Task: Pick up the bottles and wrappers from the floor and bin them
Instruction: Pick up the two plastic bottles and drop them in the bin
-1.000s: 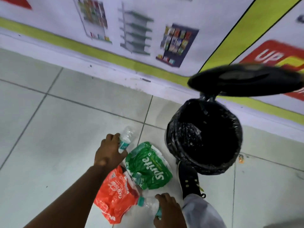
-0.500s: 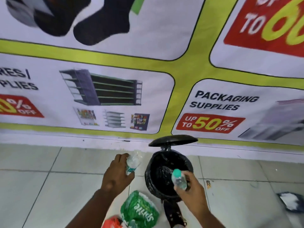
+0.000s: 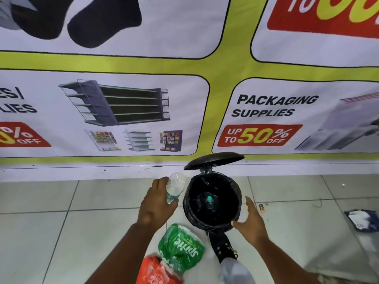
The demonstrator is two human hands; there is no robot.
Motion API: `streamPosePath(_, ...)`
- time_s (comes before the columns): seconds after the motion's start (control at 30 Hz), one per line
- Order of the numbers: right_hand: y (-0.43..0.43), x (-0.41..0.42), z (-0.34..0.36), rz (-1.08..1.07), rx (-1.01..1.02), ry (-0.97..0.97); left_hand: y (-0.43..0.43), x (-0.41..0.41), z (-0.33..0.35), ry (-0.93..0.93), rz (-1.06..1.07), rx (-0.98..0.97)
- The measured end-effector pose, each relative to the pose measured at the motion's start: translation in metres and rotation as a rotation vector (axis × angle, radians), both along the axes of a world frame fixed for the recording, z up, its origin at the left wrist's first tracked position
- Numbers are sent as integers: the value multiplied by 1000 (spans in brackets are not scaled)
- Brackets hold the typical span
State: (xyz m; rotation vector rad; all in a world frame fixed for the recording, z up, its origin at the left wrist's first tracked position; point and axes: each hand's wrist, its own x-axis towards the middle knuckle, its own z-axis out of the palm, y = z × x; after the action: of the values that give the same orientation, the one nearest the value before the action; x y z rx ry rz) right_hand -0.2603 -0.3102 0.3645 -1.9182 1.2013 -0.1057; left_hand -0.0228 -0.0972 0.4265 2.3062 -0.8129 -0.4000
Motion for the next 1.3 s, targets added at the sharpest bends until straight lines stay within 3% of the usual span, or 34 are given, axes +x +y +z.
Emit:
streamPosePath(0.27,-6,-44,-11,-71,33,51,-39,-29,-10,99,-103,-36)
streamPosePath(0.53,-69,-23,22,-87,-63,-78,-115,-31,-11,-128,-302,186)
streamPosePath(1.0,-88,-34,-10,-41,-94,13,-150,-32,-84,-104,-386,405)
streamPosePath(1.3,-88,-30,-7,7,-111,102,-87,-2,-86,-195,-270,329)
